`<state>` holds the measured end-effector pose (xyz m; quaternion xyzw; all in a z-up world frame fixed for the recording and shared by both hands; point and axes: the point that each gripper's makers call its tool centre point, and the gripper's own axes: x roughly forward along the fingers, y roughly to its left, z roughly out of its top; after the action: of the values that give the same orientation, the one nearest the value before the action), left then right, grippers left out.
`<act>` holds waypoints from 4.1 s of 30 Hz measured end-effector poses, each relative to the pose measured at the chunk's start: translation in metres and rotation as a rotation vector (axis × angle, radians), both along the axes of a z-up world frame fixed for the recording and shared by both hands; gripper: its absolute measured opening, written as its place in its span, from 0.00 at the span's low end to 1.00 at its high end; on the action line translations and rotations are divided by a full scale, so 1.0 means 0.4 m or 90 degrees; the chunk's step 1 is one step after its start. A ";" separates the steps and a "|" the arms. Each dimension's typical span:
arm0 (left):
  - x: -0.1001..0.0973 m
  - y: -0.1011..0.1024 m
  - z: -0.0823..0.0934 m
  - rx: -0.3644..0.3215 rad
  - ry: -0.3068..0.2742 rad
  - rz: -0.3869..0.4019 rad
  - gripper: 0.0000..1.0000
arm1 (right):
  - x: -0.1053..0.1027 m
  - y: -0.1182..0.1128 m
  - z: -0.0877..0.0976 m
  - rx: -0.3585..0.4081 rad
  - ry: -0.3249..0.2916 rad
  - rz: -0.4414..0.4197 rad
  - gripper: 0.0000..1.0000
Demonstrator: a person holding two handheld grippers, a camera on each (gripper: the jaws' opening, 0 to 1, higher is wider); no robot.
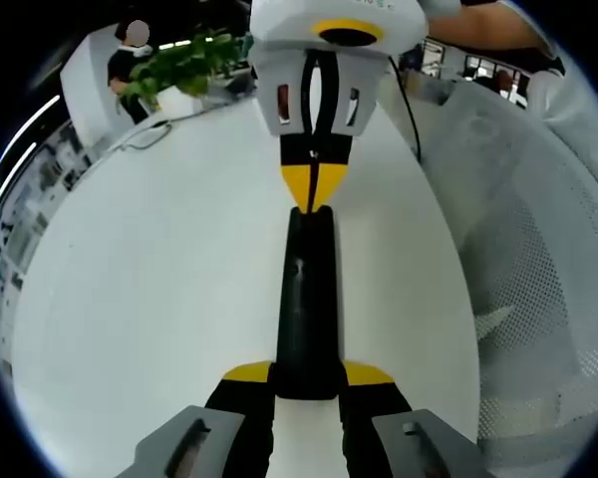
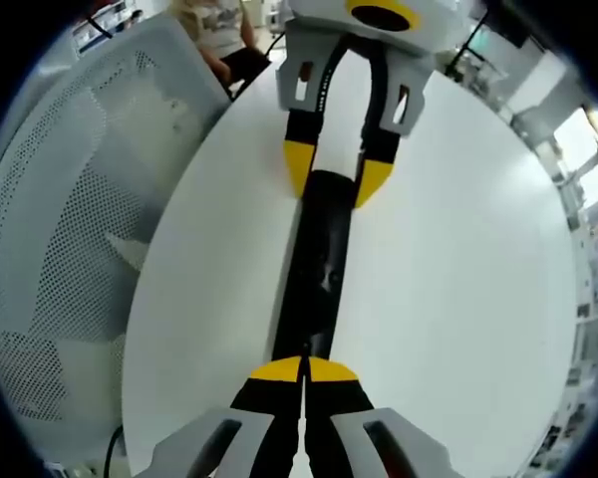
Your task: Press the specified remote control buttons in sequence, fully releasing each button before pressing the next.
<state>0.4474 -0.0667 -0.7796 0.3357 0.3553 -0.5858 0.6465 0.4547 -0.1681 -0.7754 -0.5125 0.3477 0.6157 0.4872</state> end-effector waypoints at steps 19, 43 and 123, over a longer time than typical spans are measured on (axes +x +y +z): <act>-0.001 0.000 0.001 0.005 0.001 0.001 0.23 | 0.000 0.007 0.009 0.021 0.006 0.001 0.00; -0.004 0.002 0.000 0.011 -0.002 0.002 0.23 | 0.007 0.036 0.071 0.063 0.009 -0.021 0.00; 0.002 0.004 -0.003 -0.002 0.001 0.009 0.23 | -0.004 0.033 0.000 0.031 0.031 -0.025 0.00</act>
<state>0.4483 -0.0652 -0.7806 0.3316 0.3568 -0.5819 0.6512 0.4533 -0.1549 -0.7754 -0.4784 0.3540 0.6267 0.5030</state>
